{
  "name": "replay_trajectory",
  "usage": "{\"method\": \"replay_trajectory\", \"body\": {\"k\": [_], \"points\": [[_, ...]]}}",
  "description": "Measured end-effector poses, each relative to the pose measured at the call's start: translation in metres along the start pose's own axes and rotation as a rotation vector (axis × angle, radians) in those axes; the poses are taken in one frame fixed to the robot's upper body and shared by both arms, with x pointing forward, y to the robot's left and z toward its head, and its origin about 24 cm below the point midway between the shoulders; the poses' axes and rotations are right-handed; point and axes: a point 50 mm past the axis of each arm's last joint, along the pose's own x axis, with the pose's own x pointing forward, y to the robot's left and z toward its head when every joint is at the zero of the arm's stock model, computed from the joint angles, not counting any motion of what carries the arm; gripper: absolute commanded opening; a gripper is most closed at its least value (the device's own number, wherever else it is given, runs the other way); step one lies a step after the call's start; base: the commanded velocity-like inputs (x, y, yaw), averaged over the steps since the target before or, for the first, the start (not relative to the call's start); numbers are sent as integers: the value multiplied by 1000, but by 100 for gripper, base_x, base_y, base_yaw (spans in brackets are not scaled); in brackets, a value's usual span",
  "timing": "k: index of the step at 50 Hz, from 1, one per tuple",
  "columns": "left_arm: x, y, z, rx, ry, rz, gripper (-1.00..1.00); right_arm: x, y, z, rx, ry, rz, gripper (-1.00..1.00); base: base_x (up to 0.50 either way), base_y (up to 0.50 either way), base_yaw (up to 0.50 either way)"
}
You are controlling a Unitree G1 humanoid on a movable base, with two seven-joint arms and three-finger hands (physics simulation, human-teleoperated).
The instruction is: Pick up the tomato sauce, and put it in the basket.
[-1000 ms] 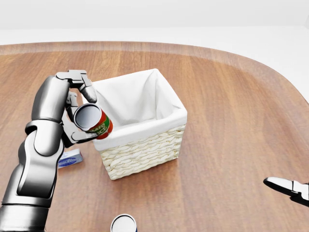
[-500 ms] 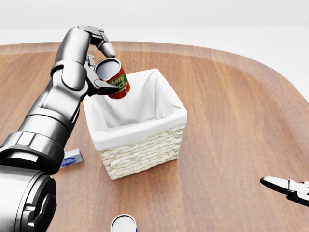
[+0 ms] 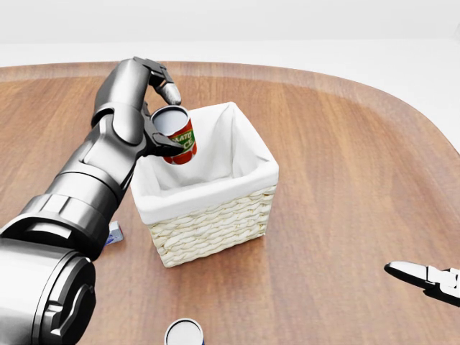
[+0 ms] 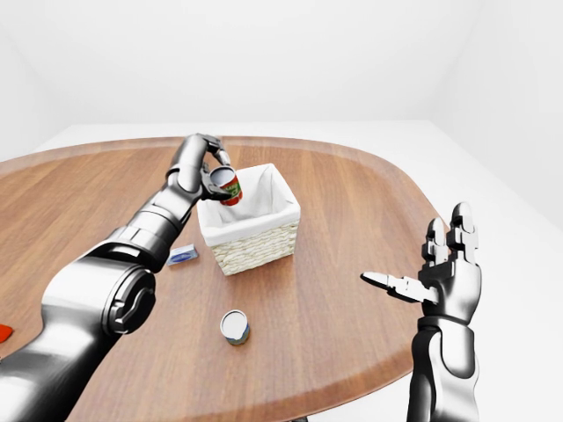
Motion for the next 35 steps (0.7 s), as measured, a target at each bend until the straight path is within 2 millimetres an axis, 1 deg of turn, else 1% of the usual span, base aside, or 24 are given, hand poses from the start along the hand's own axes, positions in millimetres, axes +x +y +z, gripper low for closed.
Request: {"method": "replay_trajectory", "body": {"k": [5, 24, 25, 26, 35], "points": [[-2, -4, -6, 34, 9, 15, -100, 0, 0, 0, 2, -1, 0, 100, 0, 0, 0], [-5, -9, -23, 132, 27, 71, -100, 0, 0, 0, 4, -2, 2, 100, 0, 0, 0], [-5, -9, -24, 135, 27, 72, -80, 0, 0, 0, 4, -2, 2, 100, 0, 0, 0], [-5, -9, -24, 138, 27, 73, 100, 0, 0, 0, 4, -2, 2, 100, 0, 0, 0], [-5, -8, -27, 134, 33, 88, 100, 0, 0, -1, 4, 0, 4, 100, 0, 0, 0]]}}
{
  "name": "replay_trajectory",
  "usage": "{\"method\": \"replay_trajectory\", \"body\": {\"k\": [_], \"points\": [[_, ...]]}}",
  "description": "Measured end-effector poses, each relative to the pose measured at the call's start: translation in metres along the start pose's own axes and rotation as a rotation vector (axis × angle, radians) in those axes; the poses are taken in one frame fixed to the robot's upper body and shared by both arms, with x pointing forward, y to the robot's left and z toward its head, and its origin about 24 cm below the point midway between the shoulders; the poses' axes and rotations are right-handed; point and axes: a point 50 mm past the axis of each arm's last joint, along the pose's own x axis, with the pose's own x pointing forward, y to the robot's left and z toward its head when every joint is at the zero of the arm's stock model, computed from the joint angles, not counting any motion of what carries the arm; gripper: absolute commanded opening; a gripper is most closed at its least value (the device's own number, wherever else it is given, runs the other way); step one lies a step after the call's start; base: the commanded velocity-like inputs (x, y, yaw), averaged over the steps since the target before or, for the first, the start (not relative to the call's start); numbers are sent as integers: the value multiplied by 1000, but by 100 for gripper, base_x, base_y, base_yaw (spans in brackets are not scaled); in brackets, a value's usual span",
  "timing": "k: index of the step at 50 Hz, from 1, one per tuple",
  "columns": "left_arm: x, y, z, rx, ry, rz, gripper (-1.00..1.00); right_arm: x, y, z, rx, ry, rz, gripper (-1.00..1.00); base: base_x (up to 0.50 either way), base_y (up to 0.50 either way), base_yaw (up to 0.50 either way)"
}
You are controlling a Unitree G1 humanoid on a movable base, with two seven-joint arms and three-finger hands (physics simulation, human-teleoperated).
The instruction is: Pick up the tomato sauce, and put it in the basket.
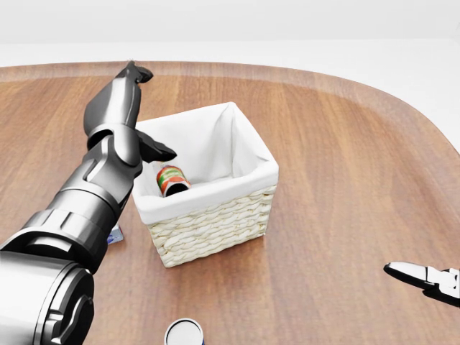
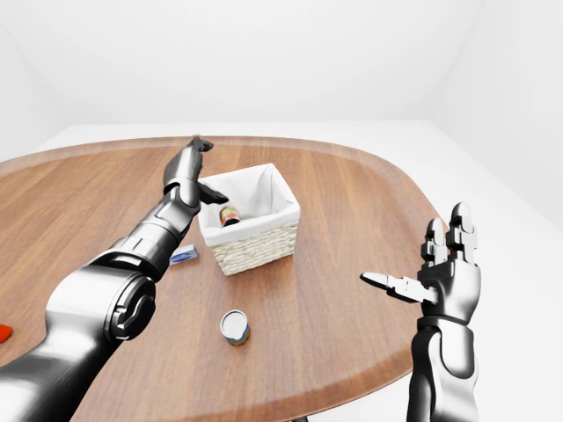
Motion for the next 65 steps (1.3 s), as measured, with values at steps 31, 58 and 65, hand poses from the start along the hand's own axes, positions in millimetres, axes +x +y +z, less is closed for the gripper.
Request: {"method": "replay_trajectory", "body": {"k": [31, 58, 65], "points": [[2, 6, -1, 10, -1, 24, 100, 0, 1, -1, 0, 1, 2, 100, 0, 0, 0], [11, 37, 23, 90, -84, 102, 100, 0, 1, -2, -1, 4, 4, 100, 0, 0, 0], [14, 52, 35, 110, -116, 141, 100, 1, 2, -2, -1, 6, 5, 100, 0, 0, 0]]}}
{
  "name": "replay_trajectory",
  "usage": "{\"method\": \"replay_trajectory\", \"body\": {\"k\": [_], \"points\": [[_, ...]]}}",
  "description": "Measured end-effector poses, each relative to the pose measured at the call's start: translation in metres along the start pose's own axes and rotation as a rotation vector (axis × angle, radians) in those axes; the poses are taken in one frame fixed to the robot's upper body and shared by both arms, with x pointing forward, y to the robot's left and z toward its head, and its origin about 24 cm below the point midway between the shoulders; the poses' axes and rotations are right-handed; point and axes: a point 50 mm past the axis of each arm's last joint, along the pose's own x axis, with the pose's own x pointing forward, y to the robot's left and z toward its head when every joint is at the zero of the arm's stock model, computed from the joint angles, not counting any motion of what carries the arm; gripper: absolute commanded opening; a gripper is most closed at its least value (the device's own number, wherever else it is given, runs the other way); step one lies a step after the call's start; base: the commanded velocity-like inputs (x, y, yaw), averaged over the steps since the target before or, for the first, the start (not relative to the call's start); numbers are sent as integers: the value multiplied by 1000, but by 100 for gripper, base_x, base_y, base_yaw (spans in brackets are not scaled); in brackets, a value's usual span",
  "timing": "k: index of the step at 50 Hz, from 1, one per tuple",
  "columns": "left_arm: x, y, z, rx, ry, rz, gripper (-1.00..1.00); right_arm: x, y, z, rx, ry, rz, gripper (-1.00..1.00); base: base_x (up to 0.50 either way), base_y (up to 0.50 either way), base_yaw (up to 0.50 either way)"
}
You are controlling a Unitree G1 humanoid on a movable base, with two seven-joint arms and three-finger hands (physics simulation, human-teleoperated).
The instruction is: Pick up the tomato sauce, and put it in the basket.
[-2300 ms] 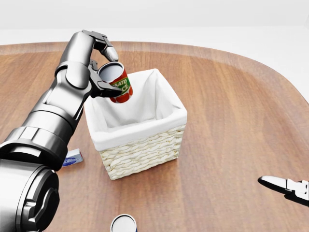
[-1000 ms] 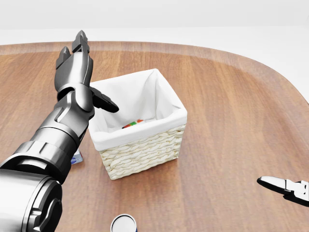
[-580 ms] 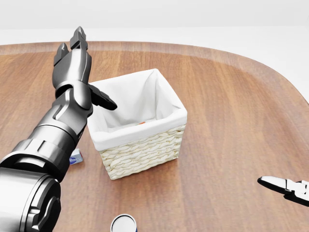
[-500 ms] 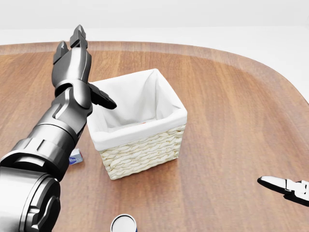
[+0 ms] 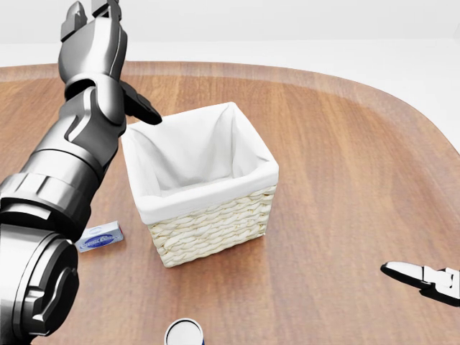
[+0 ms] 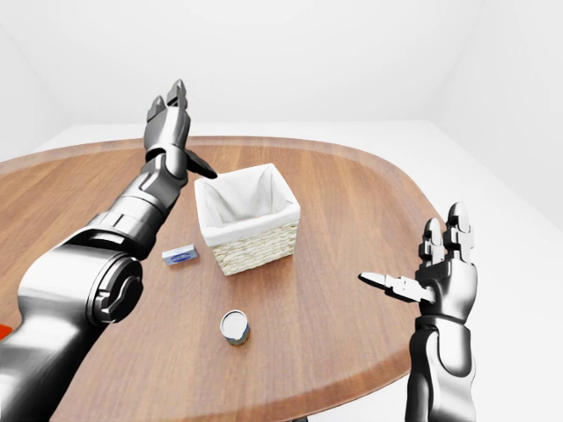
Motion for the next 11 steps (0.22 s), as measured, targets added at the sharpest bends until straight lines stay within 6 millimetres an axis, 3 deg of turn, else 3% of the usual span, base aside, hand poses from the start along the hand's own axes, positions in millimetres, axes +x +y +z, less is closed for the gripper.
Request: {"method": "replay_trajectory", "body": {"k": [11], "points": [[7, 20, 13, 15, -42, 49, 100, 1, 0, -1, 0, 1, 1, 100, 0, 0, 0]]}}
